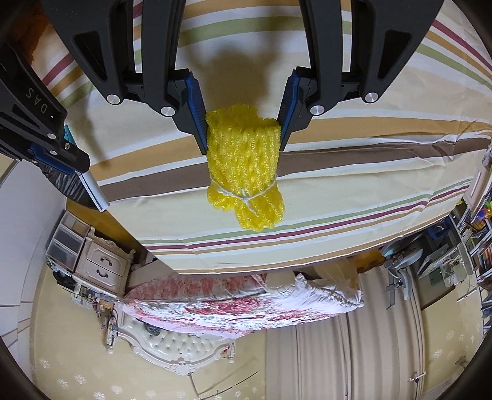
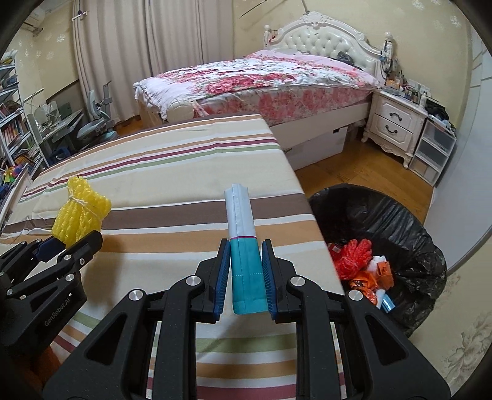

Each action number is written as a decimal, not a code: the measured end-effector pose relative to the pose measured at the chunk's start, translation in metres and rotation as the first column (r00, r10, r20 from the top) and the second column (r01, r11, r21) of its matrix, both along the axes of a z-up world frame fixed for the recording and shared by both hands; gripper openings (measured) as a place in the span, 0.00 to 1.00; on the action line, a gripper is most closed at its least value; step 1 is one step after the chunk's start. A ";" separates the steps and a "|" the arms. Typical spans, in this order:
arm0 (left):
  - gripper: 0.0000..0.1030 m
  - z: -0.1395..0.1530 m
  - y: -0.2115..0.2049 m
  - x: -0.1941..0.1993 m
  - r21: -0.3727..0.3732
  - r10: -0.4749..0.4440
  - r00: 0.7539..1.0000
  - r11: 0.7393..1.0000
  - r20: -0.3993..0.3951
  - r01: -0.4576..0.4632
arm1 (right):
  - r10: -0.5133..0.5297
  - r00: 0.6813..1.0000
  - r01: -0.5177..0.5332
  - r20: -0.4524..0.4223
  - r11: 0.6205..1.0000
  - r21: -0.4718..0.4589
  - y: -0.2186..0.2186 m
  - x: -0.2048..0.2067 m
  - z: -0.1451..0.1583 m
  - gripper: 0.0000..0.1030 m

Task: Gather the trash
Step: 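Carry the yellow net and blue-white tube over the bin and release both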

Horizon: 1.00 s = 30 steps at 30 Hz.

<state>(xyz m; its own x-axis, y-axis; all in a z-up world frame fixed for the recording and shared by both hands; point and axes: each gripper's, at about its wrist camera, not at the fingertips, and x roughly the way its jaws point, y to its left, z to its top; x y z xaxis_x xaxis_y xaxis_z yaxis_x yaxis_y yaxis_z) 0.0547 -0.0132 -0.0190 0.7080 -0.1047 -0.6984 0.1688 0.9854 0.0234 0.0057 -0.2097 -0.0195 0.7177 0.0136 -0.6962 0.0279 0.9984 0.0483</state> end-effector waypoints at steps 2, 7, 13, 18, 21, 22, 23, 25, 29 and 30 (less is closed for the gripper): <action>0.42 0.000 -0.013 -0.001 0.000 -0.027 1.000 1.000 0.002 0.027 | -0.028 1.000 0.028 0.002 1.000 -0.001 -0.012 -0.003 0.000 0.20; 0.42 0.002 -0.046 0.000 0.001 -0.093 0.996 0.996 0.007 0.093 | -0.098 0.995 0.098 0.000 0.995 0.002 -0.043 -0.008 -0.002 0.20; 0.42 0.003 -0.083 0.001 0.009 -0.164 0.986 0.986 0.018 0.164 | -0.170 0.985 0.170 0.006 0.986 0.001 -0.072 -0.014 -0.002 0.20; 0.42 0.003 -0.108 0.003 0.015 -0.210 0.977 0.978 0.027 0.210 | -0.220 0.976 0.220 0.006 0.976 -0.005 -0.095 -0.015 -0.004 0.20; 0.42 0.003 -0.122 0.007 0.020 -0.231 0.973 0.973 0.032 0.230 | -0.249 0.969 0.249 0.004 0.969 -0.002 -0.109 -0.016 -0.005 0.20; 0.42 0.003 -0.127 0.007 0.020 -0.236 0.971 0.972 0.032 0.236 | -0.258 0.966 0.258 0.004 0.966 0.001 -0.113 -0.016 -0.005 0.20; 0.42 0.002 -0.130 0.009 0.021 -0.240 0.970 0.971 0.032 0.239 | -0.266 0.964 0.266 0.003 0.964 0.002 -0.117 -0.015 -0.006 0.20; 0.42 0.003 -0.140 0.013 0.023 -0.249 0.968 0.968 0.035 0.248 | -0.280 0.960 0.280 0.002 0.960 0.004 -0.125 -0.015 -0.006 0.20; 0.42 0.001 -0.154 0.018 0.025 -0.262 0.964 0.965 0.031 0.262 | -0.306 0.952 0.306 0.003 0.952 0.013 -0.139 -0.012 -0.007 0.20; 0.42 0.001 -0.158 0.019 0.027 -0.266 0.963 0.964 0.032 0.265 | -0.311 0.950 0.311 0.004 0.950 0.014 -0.141 -0.011 -0.007 0.20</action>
<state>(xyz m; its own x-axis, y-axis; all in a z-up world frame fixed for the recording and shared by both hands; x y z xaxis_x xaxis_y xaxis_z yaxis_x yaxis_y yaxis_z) 0.0737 -0.1715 -0.0182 0.6808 -0.2769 -0.6782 0.4233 0.9043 0.0558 -0.0057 -0.3505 -0.0267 0.6920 -0.2022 -0.6929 0.3368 0.9395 0.0621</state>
